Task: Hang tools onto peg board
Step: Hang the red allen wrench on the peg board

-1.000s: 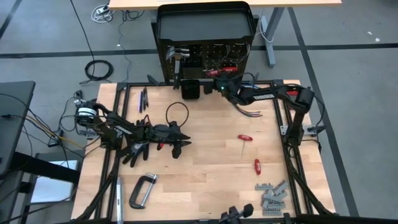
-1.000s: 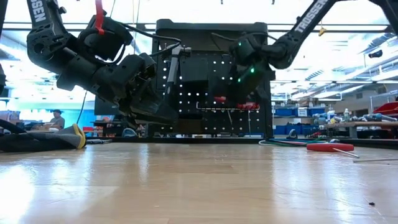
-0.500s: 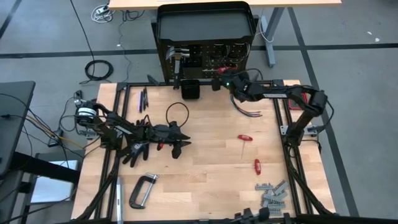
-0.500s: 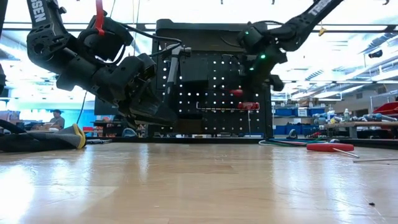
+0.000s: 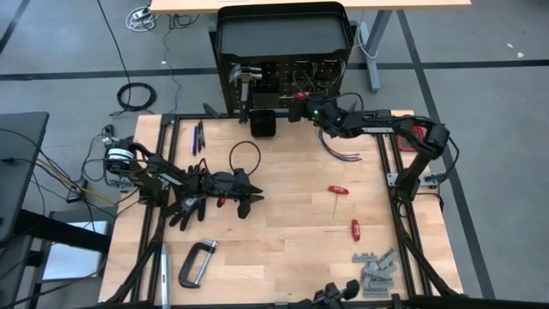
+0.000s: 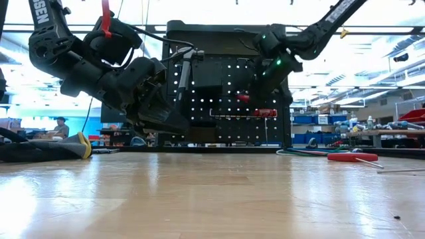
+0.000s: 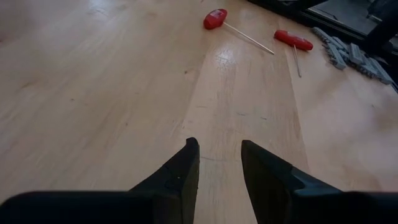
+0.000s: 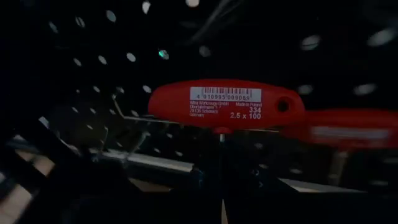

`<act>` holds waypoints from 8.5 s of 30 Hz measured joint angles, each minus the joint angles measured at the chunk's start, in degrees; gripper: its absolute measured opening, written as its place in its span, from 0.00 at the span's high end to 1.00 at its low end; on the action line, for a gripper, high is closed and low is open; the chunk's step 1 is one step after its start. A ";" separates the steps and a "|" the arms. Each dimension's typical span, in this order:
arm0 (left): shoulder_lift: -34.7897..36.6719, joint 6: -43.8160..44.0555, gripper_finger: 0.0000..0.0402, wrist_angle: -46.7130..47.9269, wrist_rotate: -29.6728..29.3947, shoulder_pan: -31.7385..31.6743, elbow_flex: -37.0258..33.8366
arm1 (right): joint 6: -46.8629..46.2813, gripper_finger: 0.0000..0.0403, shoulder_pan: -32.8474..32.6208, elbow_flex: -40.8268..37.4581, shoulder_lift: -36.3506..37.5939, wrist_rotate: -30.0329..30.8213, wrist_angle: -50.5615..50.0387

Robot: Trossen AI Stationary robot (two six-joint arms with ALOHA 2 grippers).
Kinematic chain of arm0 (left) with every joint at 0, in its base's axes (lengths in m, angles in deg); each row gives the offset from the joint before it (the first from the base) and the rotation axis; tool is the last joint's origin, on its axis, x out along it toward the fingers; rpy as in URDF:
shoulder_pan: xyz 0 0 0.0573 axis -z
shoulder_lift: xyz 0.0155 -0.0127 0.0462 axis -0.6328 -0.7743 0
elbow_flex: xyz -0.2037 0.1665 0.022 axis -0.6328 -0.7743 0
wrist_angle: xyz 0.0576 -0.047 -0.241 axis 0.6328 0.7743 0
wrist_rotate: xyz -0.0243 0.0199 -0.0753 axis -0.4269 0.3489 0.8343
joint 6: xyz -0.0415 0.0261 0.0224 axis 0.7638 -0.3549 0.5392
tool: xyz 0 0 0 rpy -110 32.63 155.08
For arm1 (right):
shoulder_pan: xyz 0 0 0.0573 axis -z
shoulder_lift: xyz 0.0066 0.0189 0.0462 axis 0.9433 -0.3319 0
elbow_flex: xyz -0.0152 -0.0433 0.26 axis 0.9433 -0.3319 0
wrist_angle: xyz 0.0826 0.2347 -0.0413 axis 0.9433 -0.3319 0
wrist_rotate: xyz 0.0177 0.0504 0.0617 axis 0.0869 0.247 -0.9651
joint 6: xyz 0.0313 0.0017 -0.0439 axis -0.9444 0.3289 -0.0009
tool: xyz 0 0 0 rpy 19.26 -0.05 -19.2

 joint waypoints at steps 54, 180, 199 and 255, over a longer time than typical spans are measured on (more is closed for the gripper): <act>0.00 1.06 0.69 -0.02 0.96 0.00 0.01 | -9.52 0.96 3.18 0.00 -3.89 -2.28 -0.19; 0.01 0.42 0.69 0.22 -0.36 0.02 0.03 | -0.50 0.99 -2.47 12.55 -14.45 8.27 -4.45; 0.02 0.63 0.69 1.16 -0.40 0.02 -0.02 | -4.94 0.81 -2.54 12.55 -14.42 4.08 -6.85; 0.02 8.05 0.69 -3.09 2.58 0.04 0.03 | -103.78 0.60 -61.75 0.83 7.37 -33.30 -69.85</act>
